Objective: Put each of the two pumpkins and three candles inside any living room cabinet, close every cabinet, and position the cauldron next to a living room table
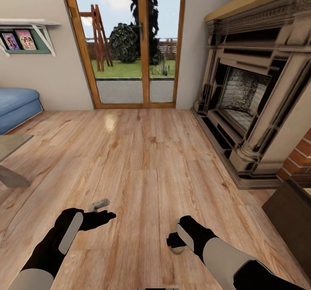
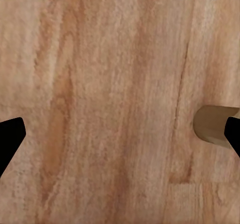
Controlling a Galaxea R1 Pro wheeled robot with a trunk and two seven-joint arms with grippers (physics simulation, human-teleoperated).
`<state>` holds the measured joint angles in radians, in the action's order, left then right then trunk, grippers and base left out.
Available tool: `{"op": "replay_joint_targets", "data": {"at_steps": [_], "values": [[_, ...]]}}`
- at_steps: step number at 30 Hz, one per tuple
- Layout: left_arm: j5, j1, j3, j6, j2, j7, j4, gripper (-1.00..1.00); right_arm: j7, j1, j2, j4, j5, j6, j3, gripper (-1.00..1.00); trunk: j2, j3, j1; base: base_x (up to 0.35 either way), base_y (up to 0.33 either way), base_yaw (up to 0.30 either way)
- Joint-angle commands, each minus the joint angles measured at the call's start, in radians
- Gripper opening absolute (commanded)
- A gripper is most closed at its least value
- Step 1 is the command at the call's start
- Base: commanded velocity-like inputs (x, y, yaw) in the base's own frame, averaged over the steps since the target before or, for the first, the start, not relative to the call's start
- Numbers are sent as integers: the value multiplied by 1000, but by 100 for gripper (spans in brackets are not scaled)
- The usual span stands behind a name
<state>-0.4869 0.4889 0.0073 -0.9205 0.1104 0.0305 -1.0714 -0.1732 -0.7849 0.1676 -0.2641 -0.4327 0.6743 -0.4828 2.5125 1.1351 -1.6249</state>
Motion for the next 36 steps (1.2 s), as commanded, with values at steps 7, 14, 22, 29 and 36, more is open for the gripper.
{"op": "replay_joint_targets", "data": {"at_steps": [7,14,22,29,36], "values": [[-5,0,1,-5,0,6,0,100,-8,0,0,-1,-11,3,-6,100,0,1,0,121,-29,0],[-5,1,0,-5,0,6,1,100,-9,0,0,-1,-11,-1,-6,100,0,1,0,187,-63,0],[-5,0,1,-5,0,6,1,100,-9,0,0,-1,-11,-6,-6,100,0,1,0,41,-5,0],[-5,0,0,-5,0,6,1,100,-9,0,0,-1,-11,-8,-6,100,0,1,0,122,22,0],[-5,1,0,-5,0,5,1,100,-7,0,1,-1,-12,-11,-5,100,0,1,0,9,2,0]]}}
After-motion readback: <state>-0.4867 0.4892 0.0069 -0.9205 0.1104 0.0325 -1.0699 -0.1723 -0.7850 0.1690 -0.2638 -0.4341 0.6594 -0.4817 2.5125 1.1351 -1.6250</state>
